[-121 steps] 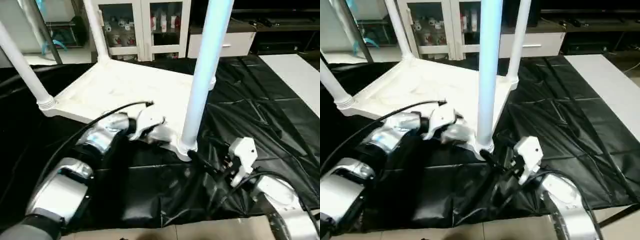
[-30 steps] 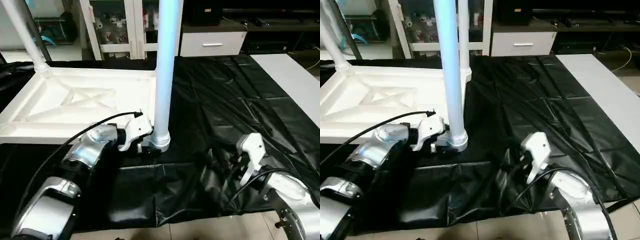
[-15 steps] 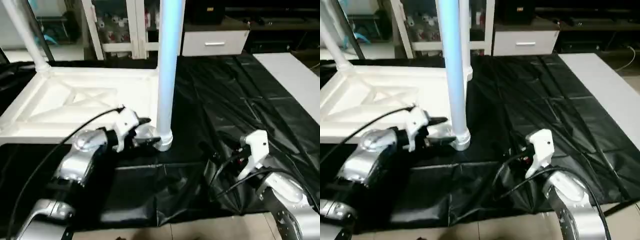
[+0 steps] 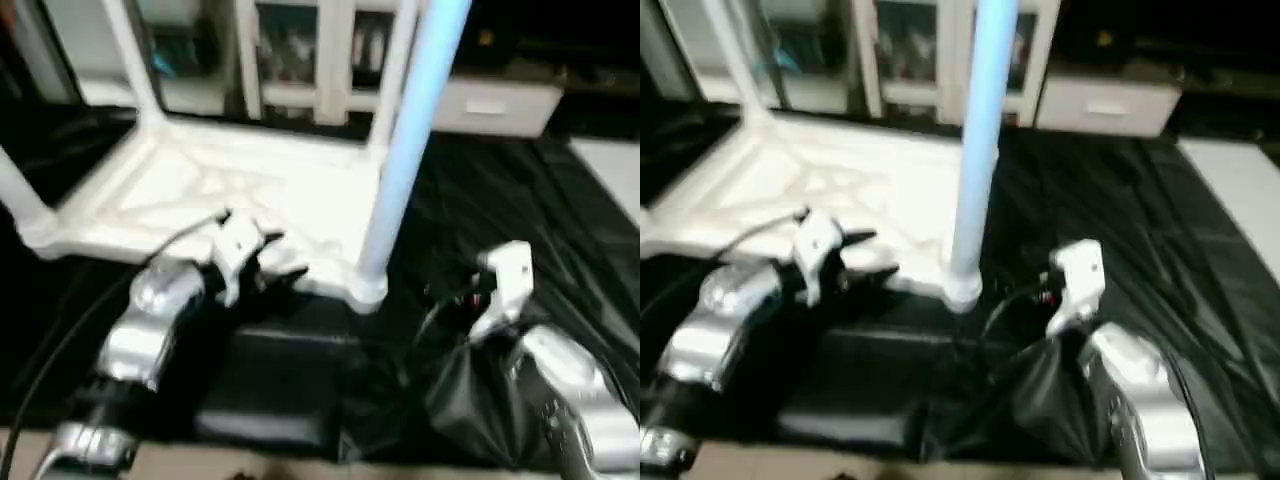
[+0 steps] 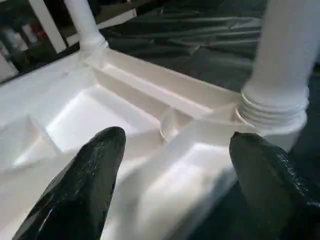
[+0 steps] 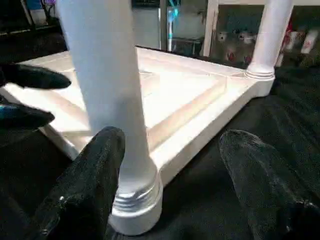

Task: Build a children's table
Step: Rotate table base

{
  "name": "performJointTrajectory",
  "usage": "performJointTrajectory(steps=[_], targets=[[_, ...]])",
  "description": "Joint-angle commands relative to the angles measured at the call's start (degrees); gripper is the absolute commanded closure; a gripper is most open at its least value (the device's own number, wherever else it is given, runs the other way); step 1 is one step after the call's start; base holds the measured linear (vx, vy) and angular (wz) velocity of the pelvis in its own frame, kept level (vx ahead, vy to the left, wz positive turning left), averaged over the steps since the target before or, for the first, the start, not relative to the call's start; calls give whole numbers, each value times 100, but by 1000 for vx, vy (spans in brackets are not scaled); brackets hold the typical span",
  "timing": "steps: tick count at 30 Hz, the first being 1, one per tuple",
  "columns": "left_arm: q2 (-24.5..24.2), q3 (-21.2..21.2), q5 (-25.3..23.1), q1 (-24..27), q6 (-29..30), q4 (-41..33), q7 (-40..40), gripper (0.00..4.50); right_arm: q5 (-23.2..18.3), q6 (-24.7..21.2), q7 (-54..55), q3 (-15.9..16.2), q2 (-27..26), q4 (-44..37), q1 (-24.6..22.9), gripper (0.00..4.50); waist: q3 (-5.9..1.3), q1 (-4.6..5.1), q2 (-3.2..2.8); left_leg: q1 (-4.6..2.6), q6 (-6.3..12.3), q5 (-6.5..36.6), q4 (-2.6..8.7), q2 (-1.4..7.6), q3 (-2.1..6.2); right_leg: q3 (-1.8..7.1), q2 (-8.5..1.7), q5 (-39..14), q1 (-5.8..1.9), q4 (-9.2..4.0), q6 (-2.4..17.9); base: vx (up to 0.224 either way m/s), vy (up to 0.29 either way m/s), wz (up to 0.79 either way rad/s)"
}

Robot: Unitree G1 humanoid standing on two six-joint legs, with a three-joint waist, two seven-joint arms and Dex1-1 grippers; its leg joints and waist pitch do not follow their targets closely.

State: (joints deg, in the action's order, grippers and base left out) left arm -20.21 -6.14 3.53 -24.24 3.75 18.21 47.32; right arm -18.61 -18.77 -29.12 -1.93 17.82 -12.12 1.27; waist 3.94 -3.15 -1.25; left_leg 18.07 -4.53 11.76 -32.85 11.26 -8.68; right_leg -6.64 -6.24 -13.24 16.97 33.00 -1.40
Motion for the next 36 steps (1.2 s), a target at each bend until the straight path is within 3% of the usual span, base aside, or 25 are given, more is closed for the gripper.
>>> performJointTrajectory(steps=[1,2,3,4,5,6,7,8,9,11,12,13,14,15,16,18,19,20,21,24,26,27,31,34,36], targets=[[70,-168,-77,-54,43,-112,5,74,-48,4,-31,-189,87,50,-65,118,-405,-10,35,136,331,1927,488,112,-29,324,-231,-1466,-227,-432,1260,120,28,-5],[70,-168,-77,-54,43,-112,5,74,-48,4,-31,-189,87,50,-65,118,-466,-21,27,157,469,1246,422,96,-45,332,-220,-827,-224,-354,1324,98,21,-3],[99,-193,-111,-51,39,-98,-36,74,-31,34,-21,-228,103,102,-81,118,-657,29,66,230,1000,-1134,138,-15,24,332,-104,1704,-201,52,1475,98,21,-3],[102,-211,-138,-43,80,-123,-47,74,-18,32,-7,-253,116,111,-91,118,-676,50,230,249,1215,-1972,52,-47,38,347,-51,2613,-157,149,1443,111,13,-6],[104,-219,-150,-39,98,-134,-52,74,-13,31,-2,-264,122,115,-95,118,-676,50,230,249,1215,-1972,52,-47,38,347,-51,2613,-157,149,1443,61,4,-3],[109,-210,-176,-13,144,-121,-105,74,42,19,82,-279,117,177,-72,118,-804,50,23,87,1453,-4385,-240,-145,179,365,124,4755,97,435,1257,104,4,1],[99,-226,-214,4,166,-110,-125,74,82,-9,129,-274,130,176,-55,118,-780,75,85,85,1451,-4631,-283,-113,214,435,99,4624,196,406,1118,0,0,0],[99,-226,-214,4,166,-110,-125,74,82,-9,129,-274,130,176,-55,118,-767,40,102,127,1392,-4318,-271,-133,174,460,78,4456,184,376,1106,0,0,0],[125,-233,-219,-10,221,-80,-152,74,-6,-41,60,-293,150,93,-66,118,-699,-3,153,311,1138,-2838,-131,-123,88,524,-11,3924,82,306,1121,0,0,0],[157,-303,-261,-116,128,154,-146,74,-64,-20,-130,-285,264,65,-146,118,-628,-44,183,313,992,-1796,-43,-25,39,550,-71,3193,117,217,1251,-85,-6,0],[62,-374,-188,-237,106,376,169,74,-8,10,-258,-246,412,159,-169,118,-503,-73,194,300,750,-279,104,82,-21,569,-129,1337,139,60,1435,-100,-12,-1],[62,-374,-188,-237,106,376,169,74,-8,10,-258,-246,412,159,-169,118,-472,-80,169,274,631,109,144,113,-22,575,-137,777,162,26,1443,-113,-18,-2],[-67,-386,13,-402,198,528,676,58,-102,-30,-426,-216,476,151,-114,118,-447,-70,225,239,527,474,175,142,-44,587,-142,296,191,-24,1433,-125,-16,2],[-147,-411,54,-533,221,683,894,47,-81,-9,-484,-185,505,185,-73,118,-381,-75,75,157,133,1409,257,152,-62,619,-145,-999,289,-119,1316,-125,-16,2],[-162,-417,58,-558,221,715,931,39,-74,-3,-493,-179,509,193,-66,118,-360,-53,114,165,25,1628,283,153,-57,616,-145,-1248,288,-152,1254,-124,-16,0],[-201,-501,95,-837,423,872,1320,27,-202,-139,-735,-184,674,86,-3,118,-312,-47,40,114,-302,2425,350,142,0,607,-161,-2173,299,-251,978,-116,0,-4],[-201,-501,95,-837,423,872,1320,16,-202,-139,-735,-184,674,86,-3,118,-312,-47,40,114,-302,2425,350,142,0,607,-161,-2173,299,-251,978,-101,19,-1],[-183,-612,3,-977,390,1038,1463,16,-235,-101,-927,-166,777,110,-41,118,-321,-42,184,115,-258,2371,338,149,-23,625,-169,-2235,319,-288,933,-82,11,4],[-170,-807,-174,-1188,268,1324,1646,2,-213,-81,-1107,-119,916,174,-68,118,-333,-78,220,125,-143,2031,326,150,-55,654,-184,-2235,335,-300,879,-82,11,4],[-127,-900,-271,-1396,148,1661,1716,2,-285,-177,-1169,-72,923,162,-33,118,-371,-73,109,182,-116,1601,340,146,-63,659,-171,-1773,303,-269,909,-21,-1,1],[-102,-968,-353,-1488,98,1803,1723,2,-305,-158,-1271,-33,957,114,-40,118,-388,-63,124,232,-100,1622,366,136,-47,624,-156,-1648,275,-249,953,0,0,0],[-42,-1065,-488,-1670,-18,2075,1680,2,-323,-138,-1407,1,1018,71,-43,118,-398,-47,182,228,-98,1825,358,122,-49,614,-141,-1808,295,-272,923,0,0,0],[76,-1231,-826,-2087,-263,2796,1454,2,-304,-126,-1442,36,1012,204,77,118,-429,-79,192,241,8,1502,328,132,-72,637,-154,-1325,319,-248,1064,0,0,0],[130,-1215,-865,-2325,-406,3278,1315,2,-308,-161,-1463,135,1010,83,64,118,-468,-89,159,276,95,1019,285,122,-83,631,-144,-560,278,-169,1224,0,0,0],[126,-1254,-912,-2453,-456,3481,1401,2,-339,-198,-1561,149,1084,-47,-6,118,-524,-108,63,289,202,626,238,112,-74,623,-124,325,243,-66,1438,0,0,0]])
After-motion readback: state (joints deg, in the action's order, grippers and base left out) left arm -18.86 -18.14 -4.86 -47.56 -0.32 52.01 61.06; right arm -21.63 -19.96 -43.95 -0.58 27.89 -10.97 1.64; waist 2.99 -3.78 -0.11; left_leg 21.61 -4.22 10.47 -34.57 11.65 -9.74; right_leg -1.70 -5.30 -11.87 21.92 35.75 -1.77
